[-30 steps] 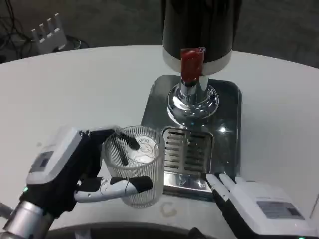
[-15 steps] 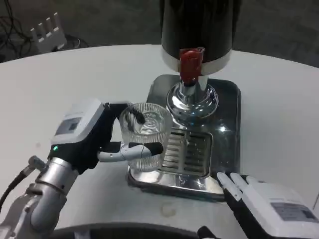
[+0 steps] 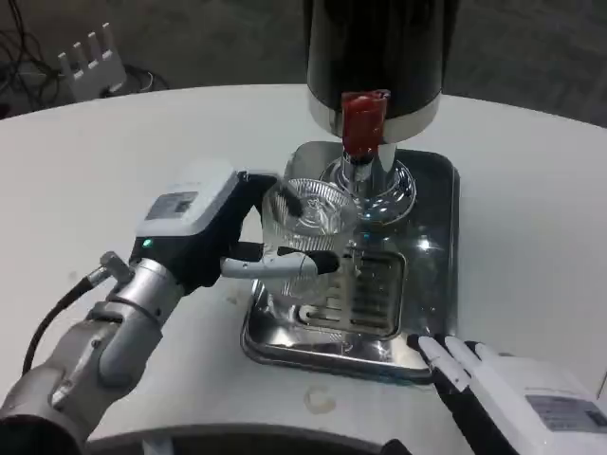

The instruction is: Grasp the cup under the faucet to collect the drink, then remove the cup.

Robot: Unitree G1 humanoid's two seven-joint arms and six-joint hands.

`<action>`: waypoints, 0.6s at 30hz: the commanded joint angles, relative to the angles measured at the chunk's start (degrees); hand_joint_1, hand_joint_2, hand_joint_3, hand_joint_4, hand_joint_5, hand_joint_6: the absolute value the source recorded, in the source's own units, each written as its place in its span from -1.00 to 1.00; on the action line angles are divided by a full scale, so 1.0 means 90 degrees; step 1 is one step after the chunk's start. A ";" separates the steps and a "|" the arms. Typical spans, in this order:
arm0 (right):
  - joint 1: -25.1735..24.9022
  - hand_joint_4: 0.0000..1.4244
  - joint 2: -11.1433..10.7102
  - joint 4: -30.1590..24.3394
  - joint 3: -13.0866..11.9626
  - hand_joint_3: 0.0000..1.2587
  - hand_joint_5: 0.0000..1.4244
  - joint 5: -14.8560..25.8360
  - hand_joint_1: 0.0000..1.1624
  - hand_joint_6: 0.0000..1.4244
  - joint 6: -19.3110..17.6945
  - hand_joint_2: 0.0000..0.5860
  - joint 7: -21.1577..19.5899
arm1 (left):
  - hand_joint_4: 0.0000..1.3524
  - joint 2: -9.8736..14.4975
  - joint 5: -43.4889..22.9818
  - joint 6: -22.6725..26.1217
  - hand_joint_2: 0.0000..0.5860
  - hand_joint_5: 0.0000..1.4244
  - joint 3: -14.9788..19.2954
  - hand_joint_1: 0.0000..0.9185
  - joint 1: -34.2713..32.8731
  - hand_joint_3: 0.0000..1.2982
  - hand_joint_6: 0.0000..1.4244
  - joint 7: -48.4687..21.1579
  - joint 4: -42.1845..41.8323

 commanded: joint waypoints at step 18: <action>0.0252 -1.00 0.0219 -0.0160 -0.0141 -0.93 -1.00 0.0274 -0.41 -1.00 -0.0039 0.44 -0.0083 | -0.36 -0.0033 -0.0052 0.0275 -0.68 -0.30 -0.0594 -0.65 -0.0513 -0.11 -0.27 -0.0608 0.0137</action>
